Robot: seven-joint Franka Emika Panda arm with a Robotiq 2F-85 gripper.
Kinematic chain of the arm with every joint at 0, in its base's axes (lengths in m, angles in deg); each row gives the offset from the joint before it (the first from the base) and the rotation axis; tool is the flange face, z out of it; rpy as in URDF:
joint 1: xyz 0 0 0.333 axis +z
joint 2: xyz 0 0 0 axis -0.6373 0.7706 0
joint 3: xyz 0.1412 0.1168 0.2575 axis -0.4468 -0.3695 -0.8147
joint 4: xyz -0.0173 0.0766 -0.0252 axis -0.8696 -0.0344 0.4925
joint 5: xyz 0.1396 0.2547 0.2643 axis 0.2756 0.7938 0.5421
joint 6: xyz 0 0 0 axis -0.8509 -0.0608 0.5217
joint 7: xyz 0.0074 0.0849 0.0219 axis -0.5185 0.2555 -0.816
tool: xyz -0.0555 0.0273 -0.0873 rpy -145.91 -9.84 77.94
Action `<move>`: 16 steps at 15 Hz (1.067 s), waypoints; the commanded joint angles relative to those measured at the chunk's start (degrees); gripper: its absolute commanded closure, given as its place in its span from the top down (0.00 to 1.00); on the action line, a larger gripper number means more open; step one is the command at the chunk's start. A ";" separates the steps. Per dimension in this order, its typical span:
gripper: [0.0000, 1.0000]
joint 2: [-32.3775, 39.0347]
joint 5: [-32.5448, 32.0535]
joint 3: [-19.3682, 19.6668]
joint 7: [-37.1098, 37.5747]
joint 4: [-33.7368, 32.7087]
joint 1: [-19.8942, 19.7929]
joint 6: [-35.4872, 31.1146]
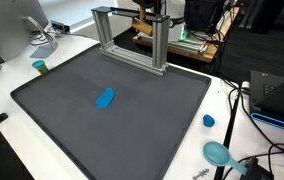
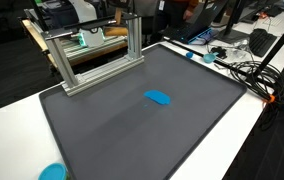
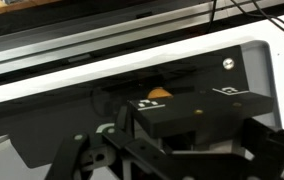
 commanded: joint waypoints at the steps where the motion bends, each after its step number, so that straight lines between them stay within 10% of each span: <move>1: 1.00 -0.09 1.68 -0.51 -2.61 -0.11 1.74 4.23; 16: 1.00 -2.01 -11.99 -3.21 7.18 1.94 -0.50 2.16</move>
